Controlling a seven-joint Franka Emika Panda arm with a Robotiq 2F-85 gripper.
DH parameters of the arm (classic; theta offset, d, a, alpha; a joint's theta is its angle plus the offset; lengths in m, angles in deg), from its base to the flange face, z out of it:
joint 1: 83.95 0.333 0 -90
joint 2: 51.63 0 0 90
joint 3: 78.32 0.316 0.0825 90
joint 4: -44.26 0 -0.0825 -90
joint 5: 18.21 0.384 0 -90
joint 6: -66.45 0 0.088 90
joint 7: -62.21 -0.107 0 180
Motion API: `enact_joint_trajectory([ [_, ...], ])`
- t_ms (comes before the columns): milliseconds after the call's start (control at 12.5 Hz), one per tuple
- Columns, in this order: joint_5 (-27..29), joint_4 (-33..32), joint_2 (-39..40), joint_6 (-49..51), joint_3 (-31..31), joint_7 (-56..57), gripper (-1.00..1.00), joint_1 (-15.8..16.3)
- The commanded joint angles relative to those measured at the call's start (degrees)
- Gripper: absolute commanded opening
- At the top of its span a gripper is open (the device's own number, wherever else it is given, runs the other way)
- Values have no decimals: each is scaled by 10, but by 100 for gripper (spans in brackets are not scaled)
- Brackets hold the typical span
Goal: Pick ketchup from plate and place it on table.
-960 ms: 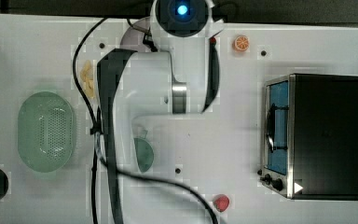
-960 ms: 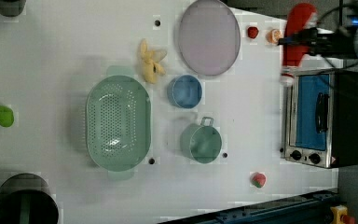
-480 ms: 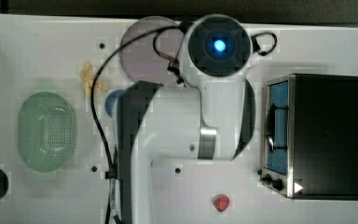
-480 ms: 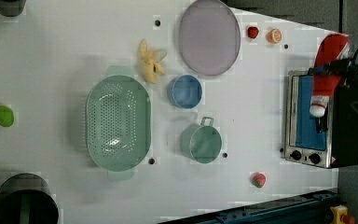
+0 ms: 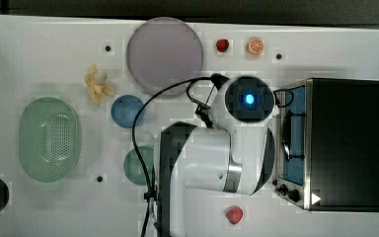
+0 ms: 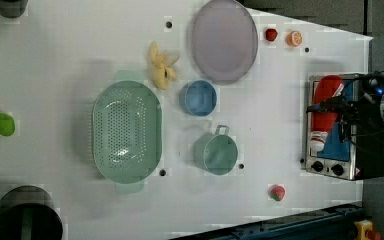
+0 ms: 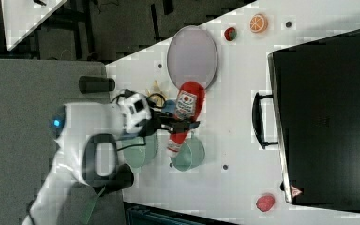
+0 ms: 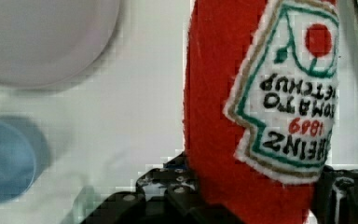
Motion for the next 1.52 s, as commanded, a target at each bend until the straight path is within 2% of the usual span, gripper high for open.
enact_joint_trajectory([
  [80,-3,-61,-15,-66,7,-52,24,-3],
  [320,-3,-127,0,-131,26,-130,24,0],
  [640,-3,-144,57,-234,42,-155,24,3],
  [720,-3,-145,68,-251,42,-155,30,3],
  [960,-3,-150,89,-271,41,-155,91,3],
  [1040,-3,-150,87,-272,43,-155,100,4],
  [1360,-2,-131,35,-262,45,-156,100,4],
  [1520,-1,-101,-7,-212,43,-179,100,4],
])
